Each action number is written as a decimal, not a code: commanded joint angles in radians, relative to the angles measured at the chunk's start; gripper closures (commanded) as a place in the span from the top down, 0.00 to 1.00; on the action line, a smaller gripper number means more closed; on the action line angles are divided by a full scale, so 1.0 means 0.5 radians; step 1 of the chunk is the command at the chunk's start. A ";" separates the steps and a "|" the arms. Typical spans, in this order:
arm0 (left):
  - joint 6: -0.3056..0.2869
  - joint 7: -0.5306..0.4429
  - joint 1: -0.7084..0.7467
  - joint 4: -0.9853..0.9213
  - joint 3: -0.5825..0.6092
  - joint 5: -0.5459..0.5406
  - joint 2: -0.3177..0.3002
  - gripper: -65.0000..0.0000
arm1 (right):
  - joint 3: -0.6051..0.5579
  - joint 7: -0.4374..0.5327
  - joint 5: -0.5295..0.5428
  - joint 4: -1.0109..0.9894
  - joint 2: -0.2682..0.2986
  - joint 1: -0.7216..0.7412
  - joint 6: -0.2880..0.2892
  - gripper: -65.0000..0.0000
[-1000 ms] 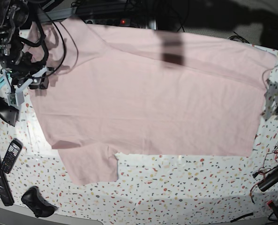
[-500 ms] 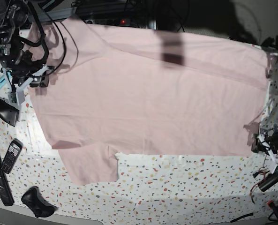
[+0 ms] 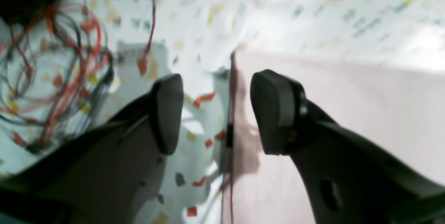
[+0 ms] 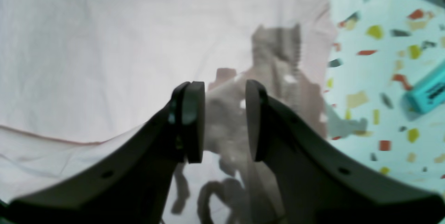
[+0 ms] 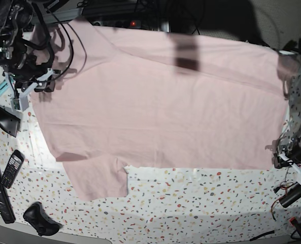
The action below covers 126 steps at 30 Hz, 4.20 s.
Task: Fold the T-shirt properly
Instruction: 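Slide the left gripper along the shirt side toward the hem, then move the right gripper down to grasp the hem corner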
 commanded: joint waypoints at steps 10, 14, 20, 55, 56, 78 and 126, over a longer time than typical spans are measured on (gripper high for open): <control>0.157 -0.280 -0.067 -0.166 -0.006 -0.018 0.077 0.51 | 0.013 0.023 0.009 0.037 -0.014 0.015 0.014 0.28; 0.192 -0.292 -0.066 -0.166 -0.006 -0.015 0.107 0.49 | 0.013 0.022 0.009 0.037 -0.014 0.015 0.014 0.28; 0.315 -0.313 -0.059 -0.166 -0.006 0.141 0.163 0.49 | 0.013 0.015 0.008 0.037 -0.014 0.015 0.014 0.28; -0.136 -0.199 0.067 -0.166 -0.007 0.298 0.182 0.00 | 0.013 0.967 -0.018 0.037 -0.002 0.140 0.012 0.28; -0.135 -0.200 0.067 -0.166 -0.007 0.296 0.182 0.00 | 0.013 0.919 -0.066 0.034 -0.002 0.187 0.013 0.28; -0.135 -0.215 0.066 -0.166 -0.007 0.291 0.182 0.00 | -0.528 0.576 -0.314 -1.643 0.329 1.487 0.012 0.47; -0.244 -0.149 0.131 0.110 -0.487 0.195 0.182 0.00 | -0.901 1.241 -0.658 -2.341 0.334 1.683 0.298 0.00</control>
